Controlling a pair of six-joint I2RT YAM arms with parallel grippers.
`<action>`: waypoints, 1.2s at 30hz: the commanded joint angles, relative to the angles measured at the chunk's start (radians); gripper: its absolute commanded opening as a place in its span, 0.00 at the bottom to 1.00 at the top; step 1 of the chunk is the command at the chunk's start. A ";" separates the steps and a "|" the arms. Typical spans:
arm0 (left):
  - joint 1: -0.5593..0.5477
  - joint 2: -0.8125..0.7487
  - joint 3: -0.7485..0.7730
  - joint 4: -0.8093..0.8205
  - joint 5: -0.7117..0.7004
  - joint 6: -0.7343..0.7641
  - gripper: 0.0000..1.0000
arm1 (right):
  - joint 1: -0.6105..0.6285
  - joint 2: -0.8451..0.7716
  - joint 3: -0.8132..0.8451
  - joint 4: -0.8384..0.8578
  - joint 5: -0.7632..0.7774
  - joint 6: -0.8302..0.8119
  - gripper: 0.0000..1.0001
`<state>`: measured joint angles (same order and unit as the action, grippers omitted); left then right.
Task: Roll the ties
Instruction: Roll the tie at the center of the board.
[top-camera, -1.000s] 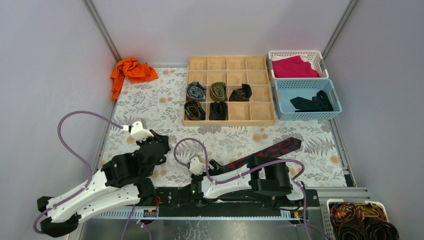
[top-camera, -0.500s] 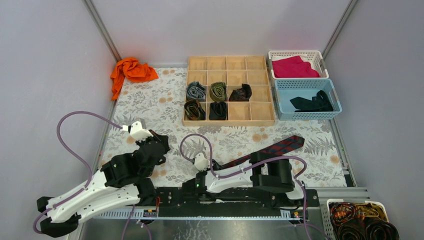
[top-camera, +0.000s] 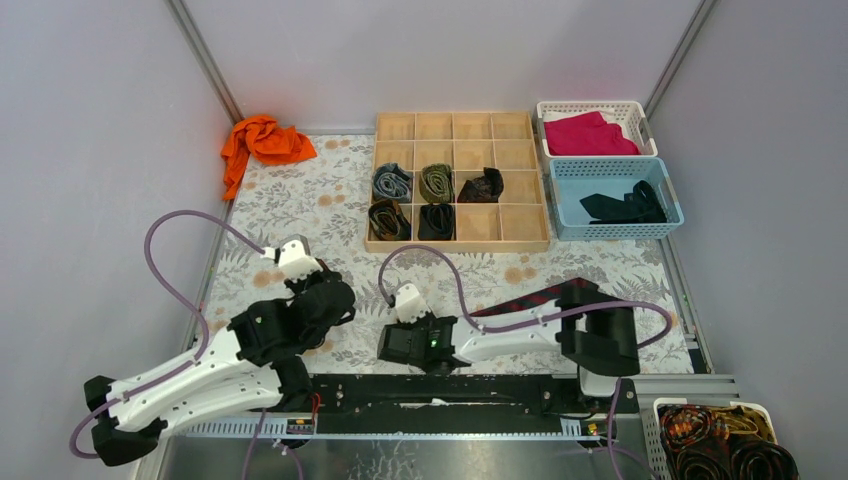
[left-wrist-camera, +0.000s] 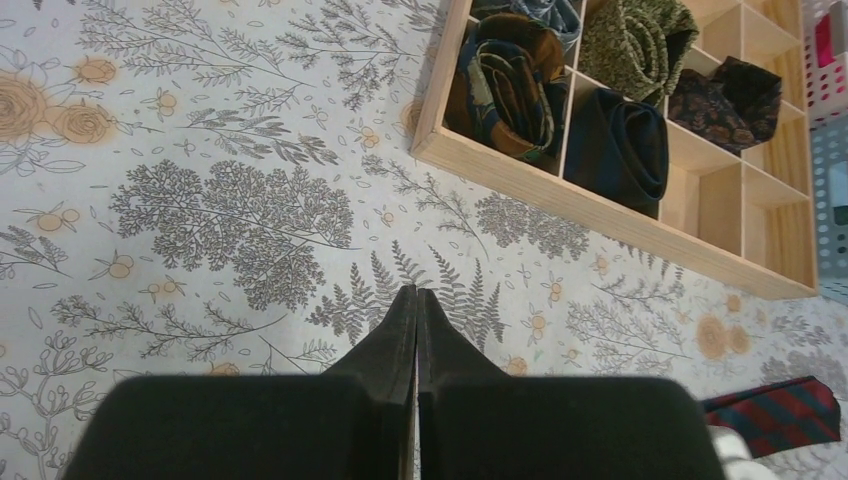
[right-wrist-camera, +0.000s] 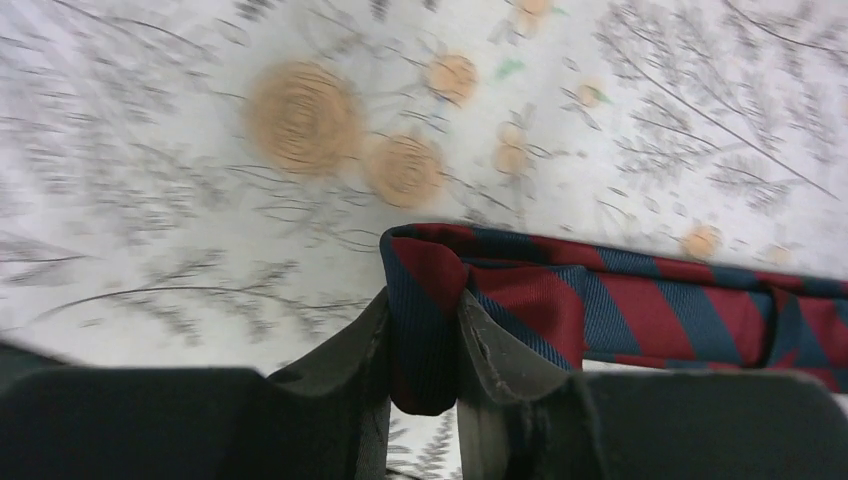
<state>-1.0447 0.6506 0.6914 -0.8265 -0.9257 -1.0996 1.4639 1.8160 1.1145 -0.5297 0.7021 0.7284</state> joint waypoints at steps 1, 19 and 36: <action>0.007 0.034 0.035 0.010 -0.078 -0.015 0.00 | -0.017 -0.107 -0.038 0.268 -0.185 -0.092 0.28; 0.091 0.136 0.050 0.223 0.008 0.172 0.00 | -0.198 -0.387 -0.515 0.973 -0.659 0.120 0.26; 0.095 0.405 0.082 0.473 0.131 0.261 0.00 | -0.317 -0.545 -0.895 1.348 -0.747 0.353 0.26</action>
<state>-0.9546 1.0252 0.7322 -0.4496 -0.8146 -0.8719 1.1805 1.3029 0.2741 0.6823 -0.0025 1.0077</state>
